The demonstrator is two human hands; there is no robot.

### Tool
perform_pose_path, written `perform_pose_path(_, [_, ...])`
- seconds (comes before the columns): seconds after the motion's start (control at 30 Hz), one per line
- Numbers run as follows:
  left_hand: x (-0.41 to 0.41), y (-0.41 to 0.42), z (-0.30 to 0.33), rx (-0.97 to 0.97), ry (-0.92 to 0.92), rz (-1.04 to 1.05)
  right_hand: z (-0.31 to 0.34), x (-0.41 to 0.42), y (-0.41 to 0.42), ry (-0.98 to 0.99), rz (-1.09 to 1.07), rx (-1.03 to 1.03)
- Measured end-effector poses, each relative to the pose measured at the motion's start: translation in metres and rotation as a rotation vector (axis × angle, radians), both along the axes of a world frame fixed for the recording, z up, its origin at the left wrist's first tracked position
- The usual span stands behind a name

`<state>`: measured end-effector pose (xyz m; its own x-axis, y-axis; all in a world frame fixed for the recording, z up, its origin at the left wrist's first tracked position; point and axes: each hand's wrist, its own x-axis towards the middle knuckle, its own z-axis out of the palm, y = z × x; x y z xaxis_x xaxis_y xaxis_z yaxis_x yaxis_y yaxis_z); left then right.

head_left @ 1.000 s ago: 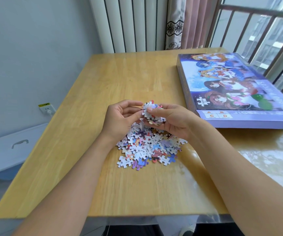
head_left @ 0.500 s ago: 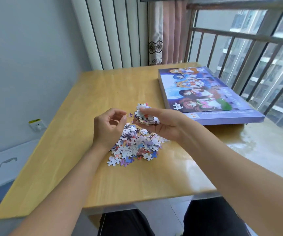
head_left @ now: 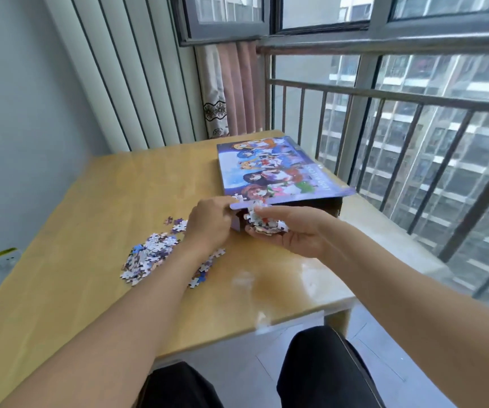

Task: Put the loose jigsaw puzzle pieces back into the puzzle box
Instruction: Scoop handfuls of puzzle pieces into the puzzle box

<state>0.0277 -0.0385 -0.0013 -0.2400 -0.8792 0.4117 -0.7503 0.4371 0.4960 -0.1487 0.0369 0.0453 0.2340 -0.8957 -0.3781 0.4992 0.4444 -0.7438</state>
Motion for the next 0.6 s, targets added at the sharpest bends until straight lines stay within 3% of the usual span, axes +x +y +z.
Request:
perform_pose_path(0.17, [-0.001, -0.018, 0.029, -0.116, 0.102, 0.098, -0.011, -0.015, -0.002, 0.082, -0.062, 0.043])
perform_pose_path(0.4, [-0.001, -0.018, 0.052, -0.163, 0.124, 0.058, 0.017, -0.021, -0.032, -0.105, -0.315, 0.124])
perform_pose_path(0.6, [-0.001, -0.021, 0.067, -0.167, 0.156, 0.050, 0.027, -0.015, -0.052, -0.150, -0.447, 0.111])
